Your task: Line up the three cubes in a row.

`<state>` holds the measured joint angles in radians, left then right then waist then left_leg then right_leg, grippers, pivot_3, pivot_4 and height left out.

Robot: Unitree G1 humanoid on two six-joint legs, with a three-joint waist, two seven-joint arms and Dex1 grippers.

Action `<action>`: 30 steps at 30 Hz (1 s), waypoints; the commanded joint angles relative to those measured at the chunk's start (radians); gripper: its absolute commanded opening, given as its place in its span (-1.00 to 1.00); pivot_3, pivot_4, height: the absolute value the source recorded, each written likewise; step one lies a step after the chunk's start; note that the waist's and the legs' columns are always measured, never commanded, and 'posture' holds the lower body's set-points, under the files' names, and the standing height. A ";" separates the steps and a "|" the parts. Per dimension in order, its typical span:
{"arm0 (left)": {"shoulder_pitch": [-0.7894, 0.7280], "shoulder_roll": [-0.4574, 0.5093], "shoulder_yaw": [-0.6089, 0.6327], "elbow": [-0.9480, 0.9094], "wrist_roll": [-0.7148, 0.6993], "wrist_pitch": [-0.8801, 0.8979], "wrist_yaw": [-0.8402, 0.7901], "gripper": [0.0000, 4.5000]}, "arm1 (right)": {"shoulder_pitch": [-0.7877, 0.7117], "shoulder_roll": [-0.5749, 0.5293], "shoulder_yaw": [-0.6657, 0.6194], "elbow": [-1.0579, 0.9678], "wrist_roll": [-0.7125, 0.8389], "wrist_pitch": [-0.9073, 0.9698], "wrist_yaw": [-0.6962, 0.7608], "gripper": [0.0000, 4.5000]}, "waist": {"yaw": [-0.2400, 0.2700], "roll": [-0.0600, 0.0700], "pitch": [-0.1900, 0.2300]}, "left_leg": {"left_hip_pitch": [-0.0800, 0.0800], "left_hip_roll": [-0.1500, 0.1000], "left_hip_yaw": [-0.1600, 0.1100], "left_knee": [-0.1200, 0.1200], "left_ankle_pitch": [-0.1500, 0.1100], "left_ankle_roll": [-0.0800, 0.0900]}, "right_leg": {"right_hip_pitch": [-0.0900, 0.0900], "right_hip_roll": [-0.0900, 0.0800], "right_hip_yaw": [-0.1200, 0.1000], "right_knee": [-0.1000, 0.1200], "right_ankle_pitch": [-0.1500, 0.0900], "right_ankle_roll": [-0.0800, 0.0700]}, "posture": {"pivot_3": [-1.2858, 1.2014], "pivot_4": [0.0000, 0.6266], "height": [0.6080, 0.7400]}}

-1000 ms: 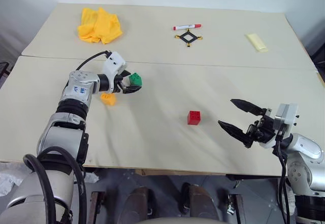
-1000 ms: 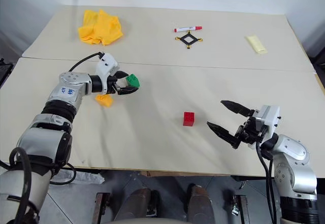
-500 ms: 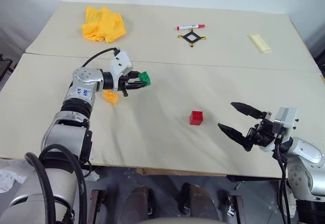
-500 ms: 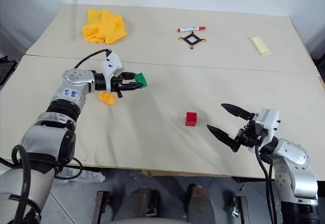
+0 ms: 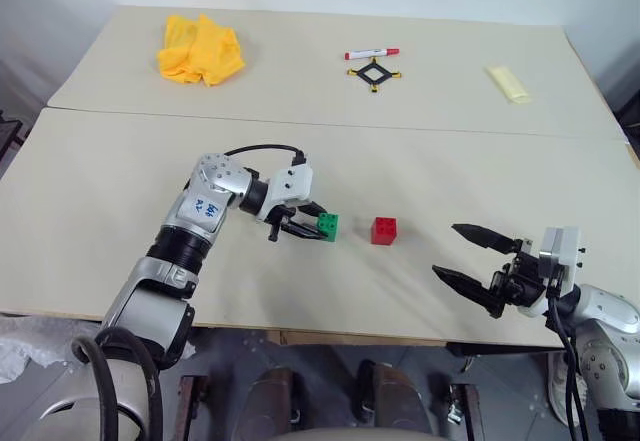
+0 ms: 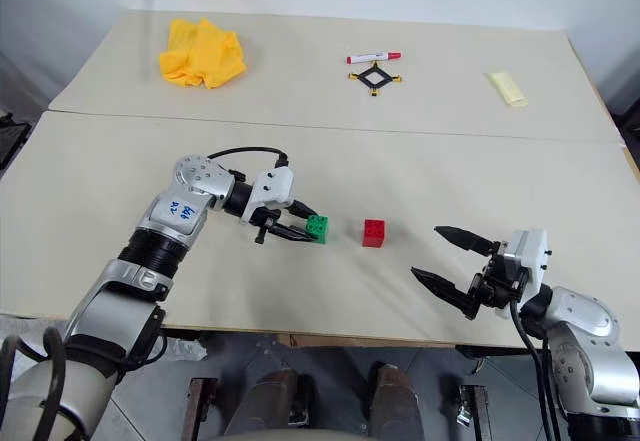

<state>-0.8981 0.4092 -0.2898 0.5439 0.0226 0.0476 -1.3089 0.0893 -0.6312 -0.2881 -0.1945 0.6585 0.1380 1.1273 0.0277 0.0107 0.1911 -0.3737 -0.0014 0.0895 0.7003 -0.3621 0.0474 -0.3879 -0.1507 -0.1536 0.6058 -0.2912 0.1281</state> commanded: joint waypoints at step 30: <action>0.480 0.315 0.637 -0.312 -0.387 -0.121 0.151 0.95 | -0.232 0.019 0.150 0.084 -0.008 0.024 0.116 1.00 | -0.033 0.000 0.000 | 0.002 0.003 0.003 -0.001 0.000 0.001 | -0.003 0.000 0.005 0.005 0.000 -0.001 | 0.03 -0.52 1.00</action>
<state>-0.4748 0.6884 0.2386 0.2870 -0.3299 -0.0838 -1.2102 -0.1325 -0.6130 -0.1348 -0.0882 0.6432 0.1578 1.2359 -0.0050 0.0106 0.1911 -0.3716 0.0014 0.0925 0.6996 -0.3617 0.0480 -0.3915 -0.1511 -0.1473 0.6104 -0.2914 0.1275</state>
